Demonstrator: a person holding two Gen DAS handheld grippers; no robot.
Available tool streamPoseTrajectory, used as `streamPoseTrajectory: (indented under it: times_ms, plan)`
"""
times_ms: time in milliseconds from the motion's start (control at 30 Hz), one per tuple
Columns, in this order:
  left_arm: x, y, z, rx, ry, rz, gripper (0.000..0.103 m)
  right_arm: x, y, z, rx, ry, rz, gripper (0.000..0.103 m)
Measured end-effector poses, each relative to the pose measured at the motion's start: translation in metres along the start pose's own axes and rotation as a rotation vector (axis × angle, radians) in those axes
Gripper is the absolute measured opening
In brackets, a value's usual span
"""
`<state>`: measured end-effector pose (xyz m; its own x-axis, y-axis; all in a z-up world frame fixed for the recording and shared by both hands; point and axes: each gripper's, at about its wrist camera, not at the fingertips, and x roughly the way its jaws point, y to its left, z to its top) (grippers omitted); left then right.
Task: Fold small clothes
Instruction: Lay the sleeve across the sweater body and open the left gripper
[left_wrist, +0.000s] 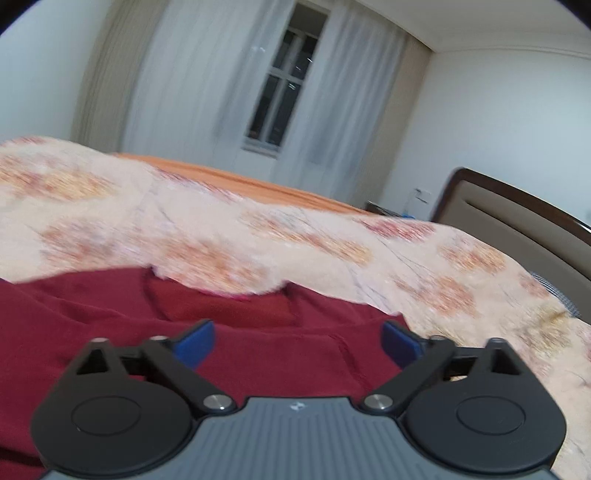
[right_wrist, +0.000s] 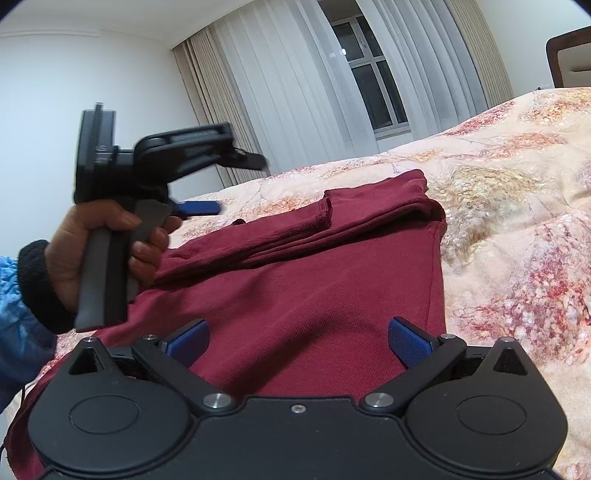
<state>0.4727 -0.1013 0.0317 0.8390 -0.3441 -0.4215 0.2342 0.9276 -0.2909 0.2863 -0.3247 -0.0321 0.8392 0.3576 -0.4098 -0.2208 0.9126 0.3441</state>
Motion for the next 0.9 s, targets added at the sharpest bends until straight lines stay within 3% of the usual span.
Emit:
streamPoseTrajectory:
  times_ms: [233,467,700,900]
  plan:
    - [-0.049,0.052,0.008,0.031,-0.023,0.165,0.103,0.001,0.000,-0.001,-0.005,0.001,-0.009,0.103]
    - [-0.093,0.147,-0.001,-0.074,-0.014,0.322,0.103,0.001,0.001,0.017,0.004,0.011,-0.012,0.103]
    - [-0.097,0.210,-0.020,-0.259,0.022,0.325,0.102,0.045,0.008,0.067,-0.083,-0.005,-0.040,0.103]
    - [-0.084,0.202,-0.028,-0.179,0.057,0.389,0.102,0.121,0.022,0.099,-0.230,0.002,-0.169,0.102]
